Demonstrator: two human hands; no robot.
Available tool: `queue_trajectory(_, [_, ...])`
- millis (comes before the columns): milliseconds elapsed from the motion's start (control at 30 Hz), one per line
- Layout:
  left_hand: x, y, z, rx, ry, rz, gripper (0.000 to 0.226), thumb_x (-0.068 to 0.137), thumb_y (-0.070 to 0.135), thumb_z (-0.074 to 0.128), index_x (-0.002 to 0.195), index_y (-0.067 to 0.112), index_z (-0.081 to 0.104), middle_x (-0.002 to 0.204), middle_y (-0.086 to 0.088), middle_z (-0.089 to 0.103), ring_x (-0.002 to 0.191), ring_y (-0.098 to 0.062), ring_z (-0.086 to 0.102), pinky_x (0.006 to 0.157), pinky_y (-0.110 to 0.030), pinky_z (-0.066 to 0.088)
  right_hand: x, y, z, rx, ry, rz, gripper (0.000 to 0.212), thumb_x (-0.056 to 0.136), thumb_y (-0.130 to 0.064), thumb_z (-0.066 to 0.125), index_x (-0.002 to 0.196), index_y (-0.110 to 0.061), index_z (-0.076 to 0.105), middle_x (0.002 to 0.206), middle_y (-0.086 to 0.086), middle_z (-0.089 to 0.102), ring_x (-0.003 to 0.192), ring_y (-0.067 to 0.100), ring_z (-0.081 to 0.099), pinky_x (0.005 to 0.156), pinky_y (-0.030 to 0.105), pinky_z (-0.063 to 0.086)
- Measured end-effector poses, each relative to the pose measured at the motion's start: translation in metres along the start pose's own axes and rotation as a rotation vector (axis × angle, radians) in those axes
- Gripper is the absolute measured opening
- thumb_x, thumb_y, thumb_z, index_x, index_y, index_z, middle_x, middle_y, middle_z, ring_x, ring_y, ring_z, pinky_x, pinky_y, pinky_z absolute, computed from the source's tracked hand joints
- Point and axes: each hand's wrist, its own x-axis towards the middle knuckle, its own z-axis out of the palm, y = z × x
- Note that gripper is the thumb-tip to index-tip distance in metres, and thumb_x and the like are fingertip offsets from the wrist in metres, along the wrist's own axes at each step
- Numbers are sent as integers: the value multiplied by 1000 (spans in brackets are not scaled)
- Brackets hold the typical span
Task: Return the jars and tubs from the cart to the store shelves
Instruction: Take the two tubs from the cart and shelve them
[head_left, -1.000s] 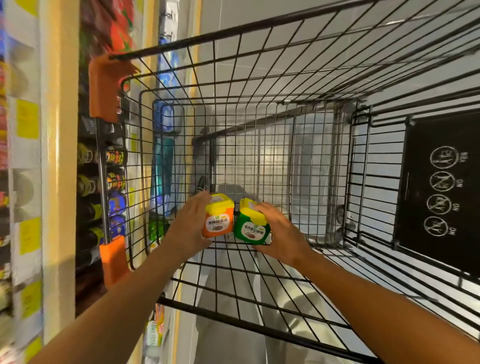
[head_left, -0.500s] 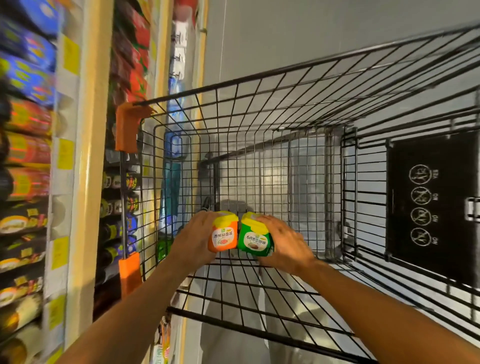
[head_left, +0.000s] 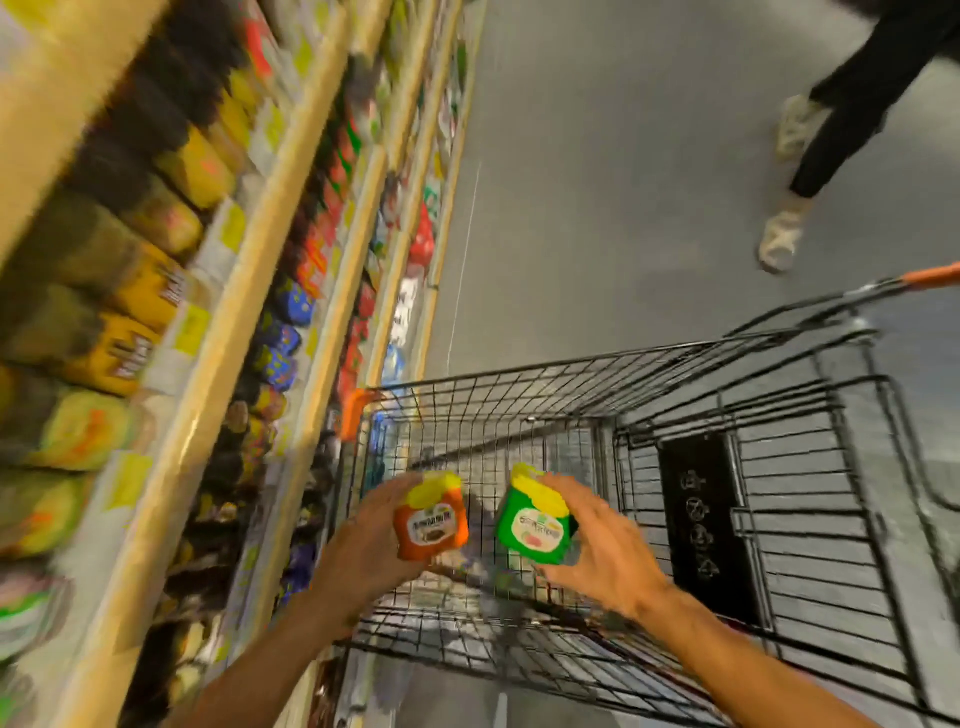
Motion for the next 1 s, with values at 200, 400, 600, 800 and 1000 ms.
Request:
queue_trajectory(200, [-15,67,-73,5,125,160,80,61,42,80,135,31,50,133,6,59,125,-9,55,104,-12,40,-24,-56,-71,-48,130,-132,99,69,-52,76,150,-49,19,148,-24,37,129,-3,42,103,29,49])
queue_trajectory(400, [-30,106,-114,-2,182,255,98,57,42,86,144,37,40,142,18,47,128,0,46,100,-12,35,-38,-98,-113,-103,241,-169,98,67,-52,79,151,-39,29,147,-14,48,127,-2,47,105,24,45])
queue_trajectory(600, [-37,125,-136,54,251,326,101,55,53,86,142,44,37,142,20,48,125,-7,53,99,-32,50,-47,-124,-146,-168,305,-189,96,69,-55,78,151,-38,29,143,-22,45,125,-9,43,104,16,39])
queue_trajectory(800, [-42,142,-144,30,284,417,99,57,51,85,143,44,36,139,25,44,117,-4,56,90,-30,55,-55,-135,-167,-204,357,-178,97,67,-55,82,150,-30,37,148,-16,48,127,-5,48,103,7,37])
queue_trajectory(1000, [-56,157,-143,94,311,462,102,59,48,83,147,45,30,147,25,36,127,-1,46,94,-29,55,-57,-140,-181,-193,370,-242,96,68,-55,83,150,-32,38,146,-18,50,124,-4,53,100,10,42])
